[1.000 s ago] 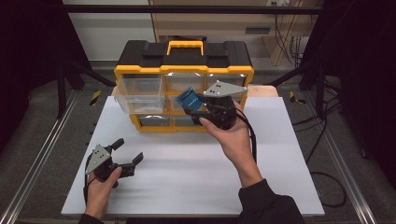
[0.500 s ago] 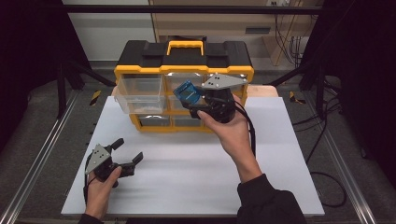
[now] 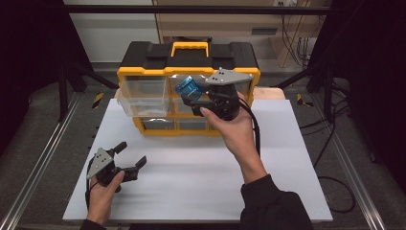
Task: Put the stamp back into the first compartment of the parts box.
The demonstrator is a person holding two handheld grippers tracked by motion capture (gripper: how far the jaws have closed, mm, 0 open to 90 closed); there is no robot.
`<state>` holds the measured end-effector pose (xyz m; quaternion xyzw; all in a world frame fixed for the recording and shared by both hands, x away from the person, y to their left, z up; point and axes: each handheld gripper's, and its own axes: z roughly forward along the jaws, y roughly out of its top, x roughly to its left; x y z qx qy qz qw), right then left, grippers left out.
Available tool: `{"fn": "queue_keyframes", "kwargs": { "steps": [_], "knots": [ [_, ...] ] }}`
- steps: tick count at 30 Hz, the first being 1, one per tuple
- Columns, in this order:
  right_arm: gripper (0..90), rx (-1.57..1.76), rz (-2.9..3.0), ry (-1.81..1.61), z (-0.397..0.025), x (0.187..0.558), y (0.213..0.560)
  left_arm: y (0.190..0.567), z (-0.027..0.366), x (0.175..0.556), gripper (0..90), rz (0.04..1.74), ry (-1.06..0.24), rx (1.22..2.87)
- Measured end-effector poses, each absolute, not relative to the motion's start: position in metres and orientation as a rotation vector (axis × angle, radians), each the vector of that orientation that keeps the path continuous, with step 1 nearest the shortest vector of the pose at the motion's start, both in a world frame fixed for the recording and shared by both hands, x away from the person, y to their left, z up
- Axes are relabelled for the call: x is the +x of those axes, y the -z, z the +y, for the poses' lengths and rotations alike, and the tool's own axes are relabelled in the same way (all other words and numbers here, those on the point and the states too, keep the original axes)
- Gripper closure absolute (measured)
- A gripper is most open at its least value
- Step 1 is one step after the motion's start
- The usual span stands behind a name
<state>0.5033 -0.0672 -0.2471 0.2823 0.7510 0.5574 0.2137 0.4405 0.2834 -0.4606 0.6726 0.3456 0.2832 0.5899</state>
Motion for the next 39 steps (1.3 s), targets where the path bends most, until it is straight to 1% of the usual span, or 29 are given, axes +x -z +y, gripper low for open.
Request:
{"fn": "queue_keyframes", "kwargs": {
  "steps": [20, 39],
  "knots": [
    [42.1, 0.752, 2.082, -1.602, -0.051, 0.503, 0.231, 0.46, 0.284, 0.441, 3.3, 0.802, -0.658, 1.558],
    [42.2, 0.732, 2.096, -1.606, -0.034, 0.512, 0.218, 0.459, 0.283, 0.44, 3.3, 0.798, -0.659, 1.561]
  ]
}}
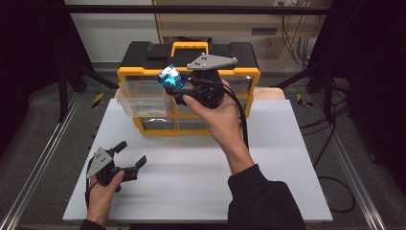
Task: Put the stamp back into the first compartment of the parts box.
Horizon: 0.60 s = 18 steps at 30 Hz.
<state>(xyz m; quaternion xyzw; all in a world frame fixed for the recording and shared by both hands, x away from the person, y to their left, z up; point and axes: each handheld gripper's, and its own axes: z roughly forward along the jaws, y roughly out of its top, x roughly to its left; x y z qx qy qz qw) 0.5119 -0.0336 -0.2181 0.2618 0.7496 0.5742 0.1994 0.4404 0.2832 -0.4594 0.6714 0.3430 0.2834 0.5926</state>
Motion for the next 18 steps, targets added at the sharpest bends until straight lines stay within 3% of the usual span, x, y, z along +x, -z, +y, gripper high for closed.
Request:
{"fn": "queue_keyframes", "kwargs": {
  "steps": [18],
  "knots": [
    [42.2, 0.732, 2.117, -1.608, -0.019, 0.521, 0.214, 0.459, 0.283, 0.441, 3.4, 0.794, -0.657, 1.562]
  ]
}}
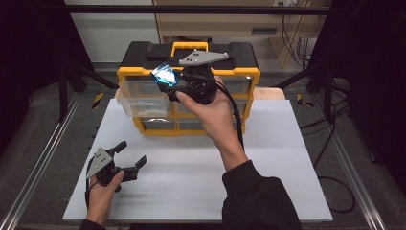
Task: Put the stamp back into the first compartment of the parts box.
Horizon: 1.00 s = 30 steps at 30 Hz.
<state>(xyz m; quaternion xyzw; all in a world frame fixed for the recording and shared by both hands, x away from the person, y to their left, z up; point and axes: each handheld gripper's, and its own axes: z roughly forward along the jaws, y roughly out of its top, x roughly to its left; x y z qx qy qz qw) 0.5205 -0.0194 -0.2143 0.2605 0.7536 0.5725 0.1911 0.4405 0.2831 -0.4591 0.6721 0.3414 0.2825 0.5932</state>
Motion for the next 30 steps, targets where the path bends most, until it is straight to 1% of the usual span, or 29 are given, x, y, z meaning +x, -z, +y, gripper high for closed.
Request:
{"fn": "queue_keyframes", "kwargs": {
  "steps": [30],
  "knots": [
    [42.2, 0.689, 2.186, -1.56, 0.019, 0.534, 0.21, 0.459, 0.283, 0.441, 3.8, 0.786, -0.643, 1.562]
  ]
}}
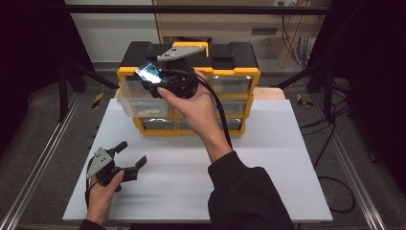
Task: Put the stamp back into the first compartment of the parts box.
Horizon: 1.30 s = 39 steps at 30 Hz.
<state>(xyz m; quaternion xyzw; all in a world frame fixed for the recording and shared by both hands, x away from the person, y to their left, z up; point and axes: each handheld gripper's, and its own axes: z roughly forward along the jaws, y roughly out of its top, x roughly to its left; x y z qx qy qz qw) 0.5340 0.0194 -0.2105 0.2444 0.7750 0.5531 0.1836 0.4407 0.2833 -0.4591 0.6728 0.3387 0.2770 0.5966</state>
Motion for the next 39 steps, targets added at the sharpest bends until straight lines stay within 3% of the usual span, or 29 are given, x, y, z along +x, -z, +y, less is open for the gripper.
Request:
{"fn": "queue_keyframes", "kwargs": {
  "steps": [30, 39],
  "knots": [
    [42.0, 0.698, 2.253, -1.518, 0.035, 0.539, 0.22, 0.459, 0.283, 0.441, 3.9, 0.783, -0.641, 1.563],
    [23.9, 0.753, 2.193, -1.593, 0.032, 0.539, 0.22, 0.459, 0.283, 0.441, 3.9, 0.782, -0.641, 1.562]
  ]
}}
